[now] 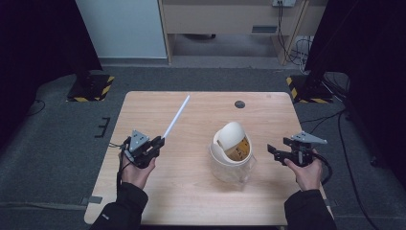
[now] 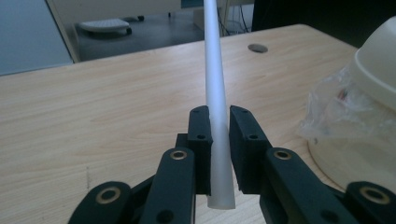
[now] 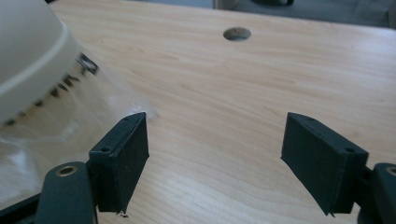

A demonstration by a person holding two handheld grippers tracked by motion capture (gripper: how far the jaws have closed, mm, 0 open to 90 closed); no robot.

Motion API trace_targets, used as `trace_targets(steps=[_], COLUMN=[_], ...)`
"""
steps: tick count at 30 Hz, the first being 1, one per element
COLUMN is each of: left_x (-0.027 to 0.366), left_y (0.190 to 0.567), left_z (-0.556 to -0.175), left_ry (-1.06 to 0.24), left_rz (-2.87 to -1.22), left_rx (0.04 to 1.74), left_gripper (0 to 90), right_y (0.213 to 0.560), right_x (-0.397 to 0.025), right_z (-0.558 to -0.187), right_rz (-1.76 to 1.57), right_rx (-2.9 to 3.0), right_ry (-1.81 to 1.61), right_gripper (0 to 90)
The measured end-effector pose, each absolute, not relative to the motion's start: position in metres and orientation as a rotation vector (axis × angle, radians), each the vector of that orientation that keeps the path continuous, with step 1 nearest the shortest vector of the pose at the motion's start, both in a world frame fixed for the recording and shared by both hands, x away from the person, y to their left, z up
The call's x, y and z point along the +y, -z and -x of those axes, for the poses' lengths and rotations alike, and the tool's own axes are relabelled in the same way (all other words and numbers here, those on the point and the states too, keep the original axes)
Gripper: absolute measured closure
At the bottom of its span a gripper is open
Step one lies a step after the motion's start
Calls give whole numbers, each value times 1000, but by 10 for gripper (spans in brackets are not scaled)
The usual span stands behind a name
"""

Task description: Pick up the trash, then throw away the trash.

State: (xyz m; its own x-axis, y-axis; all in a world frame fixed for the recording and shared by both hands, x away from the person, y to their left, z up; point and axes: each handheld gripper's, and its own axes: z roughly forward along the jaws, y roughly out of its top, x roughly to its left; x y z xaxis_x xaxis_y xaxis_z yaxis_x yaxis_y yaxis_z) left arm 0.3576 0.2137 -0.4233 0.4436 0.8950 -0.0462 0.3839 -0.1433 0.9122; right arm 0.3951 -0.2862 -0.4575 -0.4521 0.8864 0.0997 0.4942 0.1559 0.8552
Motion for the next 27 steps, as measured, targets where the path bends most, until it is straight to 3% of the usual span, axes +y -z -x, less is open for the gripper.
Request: trace_targets(steps=[27], left_x=[219], left_y=[374], left_z=[-337], left_ry=[-718], left_rz=[-1555], left_rx=[978], left_gripper=[788], right_y=[396], right_x=[-286], right_z=[-378], right_rz=[-1211], right_rx=[1836], right_ry=[-1465], right_gripper=[226])
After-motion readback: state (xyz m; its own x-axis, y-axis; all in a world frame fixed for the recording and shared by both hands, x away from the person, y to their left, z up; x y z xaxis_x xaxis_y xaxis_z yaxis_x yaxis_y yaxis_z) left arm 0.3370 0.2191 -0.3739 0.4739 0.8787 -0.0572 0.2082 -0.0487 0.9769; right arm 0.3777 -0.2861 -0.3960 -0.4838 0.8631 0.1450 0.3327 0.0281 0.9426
